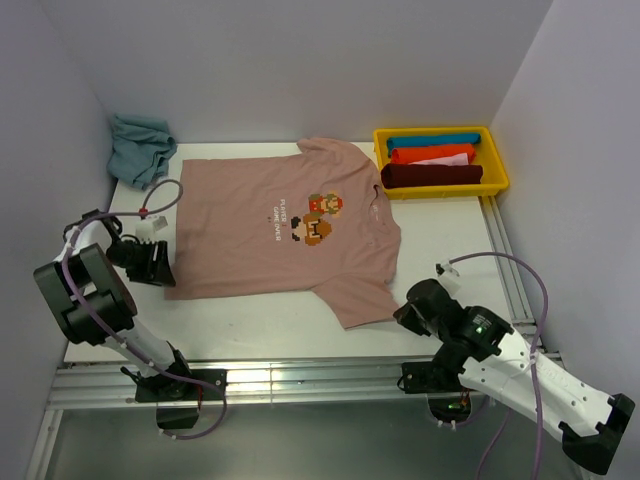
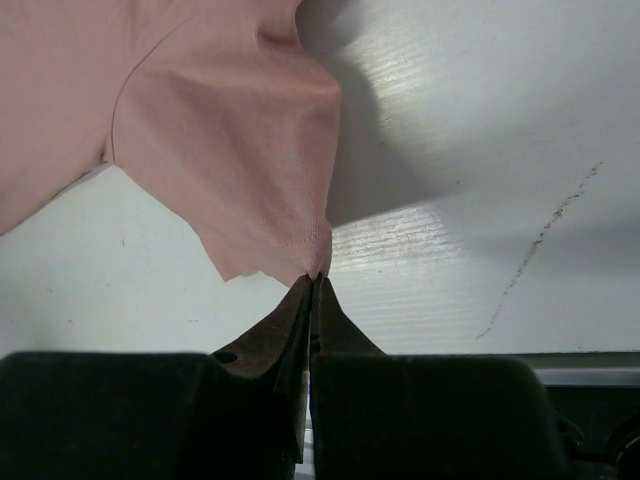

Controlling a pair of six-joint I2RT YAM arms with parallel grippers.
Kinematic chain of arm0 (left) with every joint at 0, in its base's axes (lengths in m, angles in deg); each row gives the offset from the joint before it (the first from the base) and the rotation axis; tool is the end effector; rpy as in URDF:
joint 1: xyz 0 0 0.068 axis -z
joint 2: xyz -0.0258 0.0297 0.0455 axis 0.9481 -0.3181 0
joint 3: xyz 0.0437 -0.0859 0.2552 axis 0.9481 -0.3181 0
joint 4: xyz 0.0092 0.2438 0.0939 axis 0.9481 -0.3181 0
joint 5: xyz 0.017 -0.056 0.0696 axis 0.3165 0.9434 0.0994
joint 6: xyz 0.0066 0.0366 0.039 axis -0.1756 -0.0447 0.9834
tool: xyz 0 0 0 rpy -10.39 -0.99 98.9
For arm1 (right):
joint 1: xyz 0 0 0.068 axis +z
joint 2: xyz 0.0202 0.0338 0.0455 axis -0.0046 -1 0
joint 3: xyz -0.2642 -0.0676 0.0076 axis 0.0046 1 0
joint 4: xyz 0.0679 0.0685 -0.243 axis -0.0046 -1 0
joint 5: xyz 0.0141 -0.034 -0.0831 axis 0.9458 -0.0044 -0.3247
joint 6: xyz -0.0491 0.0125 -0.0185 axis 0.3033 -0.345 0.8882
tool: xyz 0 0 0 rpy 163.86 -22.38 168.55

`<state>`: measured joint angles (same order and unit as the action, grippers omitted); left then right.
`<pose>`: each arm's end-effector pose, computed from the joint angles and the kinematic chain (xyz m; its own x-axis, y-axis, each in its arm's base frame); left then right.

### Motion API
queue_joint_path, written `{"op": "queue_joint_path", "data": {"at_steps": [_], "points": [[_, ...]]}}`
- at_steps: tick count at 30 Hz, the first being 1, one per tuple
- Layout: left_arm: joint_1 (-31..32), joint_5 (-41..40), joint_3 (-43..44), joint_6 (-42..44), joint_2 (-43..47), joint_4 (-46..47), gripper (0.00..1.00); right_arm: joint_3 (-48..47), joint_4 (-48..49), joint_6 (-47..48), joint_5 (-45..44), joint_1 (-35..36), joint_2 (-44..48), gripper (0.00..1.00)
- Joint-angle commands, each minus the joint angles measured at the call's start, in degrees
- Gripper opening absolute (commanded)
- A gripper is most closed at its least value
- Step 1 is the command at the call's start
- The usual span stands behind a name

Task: Roll the t-shirts
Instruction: Fold the tshirt

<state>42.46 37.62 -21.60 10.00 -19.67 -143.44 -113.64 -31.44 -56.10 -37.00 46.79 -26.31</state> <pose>0.2549 0.1217 0.1876 -0.9467 0.0890 -0.3095 0.2063 0.9055 -0.3708 0.0747 0.0637 0.2071 -0.7428 0.4977 -0.4479 0.2833 0.8397 0.4634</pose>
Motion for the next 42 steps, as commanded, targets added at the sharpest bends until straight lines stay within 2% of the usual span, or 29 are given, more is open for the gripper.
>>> {"op": "queue_joint_path", "data": {"at_steps": [1, 5, 10, 15, 23, 27, 33, 42], "points": [[0.60, -2.92, -3.91, -0.10, 1.24, 2.83, 0.57, -0.87, -0.05, -0.30, -1.37, 0.15, 0.46, 0.01], [0.60, -5.48, -6.64, 0.43, 2.30, 4.32, 0.61, -1.93, 0.65, 0.31, -1.73, 0.24, -1.56, 0.01], [0.60, -7.59, -9.28, -0.71, 2.30, 7.14, 0.60, -2.37, 1.36, 0.75, -1.90, 0.23, -2.62, 0.01], [0.52, -4.00, -8.06, 0.17, 4.40, 4.25, 0.59, -2.90, 0.84, 1.02, -2.34, 0.24, -2.44, 0.01], [-0.97, 0.32, -3.40, 1.22, 8.36, -2.35, 0.68, -4.48, 0.92, 1.54, -3.31, 0.15, -2.79, 0.02], [-2.21, -0.12, -3.05, -1.32, 8.80, -1.39, 0.72, -4.22, 1.10, 1.63, -3.48, 0.23, -2.71, 0.02], [-2.21, 0.76, -2.78, -5.10, 7.67, 0.11, 0.72, -4.04, 2.15, 2.16, -4.10, 0.15, -3.67, 0.03], [-0.28, -5.30, -6.47, -10.19, 5.99, 5.99, 0.71, -2.46, 4.26, 2.51, -4.98, 0.15, -5.96, 0.05]]}}
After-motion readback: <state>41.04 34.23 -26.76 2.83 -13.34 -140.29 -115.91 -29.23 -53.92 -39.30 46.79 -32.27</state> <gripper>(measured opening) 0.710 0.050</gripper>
